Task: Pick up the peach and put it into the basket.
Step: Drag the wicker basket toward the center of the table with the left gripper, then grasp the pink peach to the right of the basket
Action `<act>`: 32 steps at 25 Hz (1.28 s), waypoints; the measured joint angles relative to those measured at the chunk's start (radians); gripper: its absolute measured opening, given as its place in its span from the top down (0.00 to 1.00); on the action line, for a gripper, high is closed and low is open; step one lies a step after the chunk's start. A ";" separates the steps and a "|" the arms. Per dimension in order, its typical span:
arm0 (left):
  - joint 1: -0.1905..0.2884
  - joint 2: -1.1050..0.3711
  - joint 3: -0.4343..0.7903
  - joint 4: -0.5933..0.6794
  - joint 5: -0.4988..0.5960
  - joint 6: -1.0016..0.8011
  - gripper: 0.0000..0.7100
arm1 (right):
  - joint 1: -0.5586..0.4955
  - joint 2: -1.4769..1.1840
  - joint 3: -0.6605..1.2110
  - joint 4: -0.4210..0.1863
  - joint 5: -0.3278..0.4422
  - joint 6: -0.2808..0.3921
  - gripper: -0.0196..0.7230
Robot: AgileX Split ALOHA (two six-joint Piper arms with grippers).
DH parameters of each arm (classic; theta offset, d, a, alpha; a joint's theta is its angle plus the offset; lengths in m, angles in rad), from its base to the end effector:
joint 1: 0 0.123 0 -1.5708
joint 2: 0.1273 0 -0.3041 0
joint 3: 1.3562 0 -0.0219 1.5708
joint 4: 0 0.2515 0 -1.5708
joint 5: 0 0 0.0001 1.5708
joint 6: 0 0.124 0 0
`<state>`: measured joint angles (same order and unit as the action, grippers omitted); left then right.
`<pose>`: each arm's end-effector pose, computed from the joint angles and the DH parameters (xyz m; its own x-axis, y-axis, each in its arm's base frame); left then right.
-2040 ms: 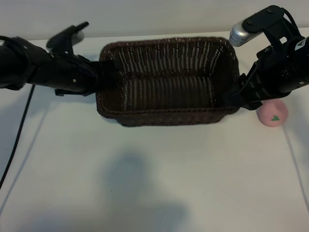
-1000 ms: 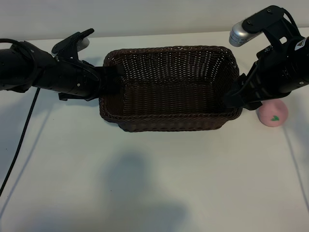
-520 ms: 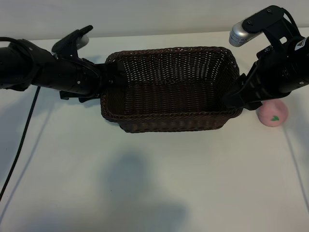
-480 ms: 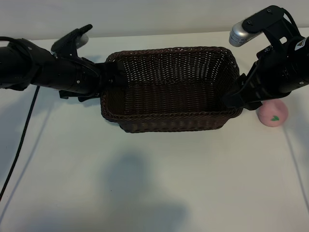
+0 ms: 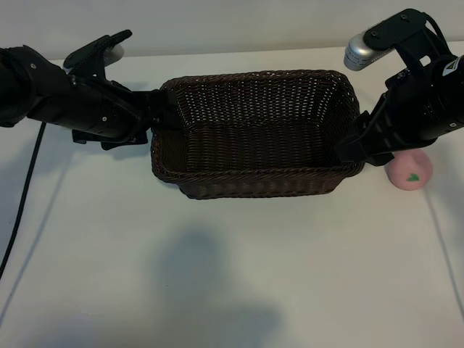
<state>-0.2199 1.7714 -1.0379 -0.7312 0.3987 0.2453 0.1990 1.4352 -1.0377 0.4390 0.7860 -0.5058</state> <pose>0.3653 -0.1147 0.1795 -0.8706 -0.2319 -0.4340 -0.0192 0.8973 -0.4409 0.2894 0.0964 0.2688 -0.7721 -0.3351 -0.5400 -0.4868 0.8581 0.1636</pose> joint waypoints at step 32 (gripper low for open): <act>0.110 -0.276 -0.242 0.690 0.414 -0.343 0.15 | 0.000 0.000 0.000 0.000 0.009 0.000 0.17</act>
<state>-0.1096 1.4954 -1.2802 -0.0408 0.8124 -0.0975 0.1990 1.4352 -1.0377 0.4390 0.7947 -0.5058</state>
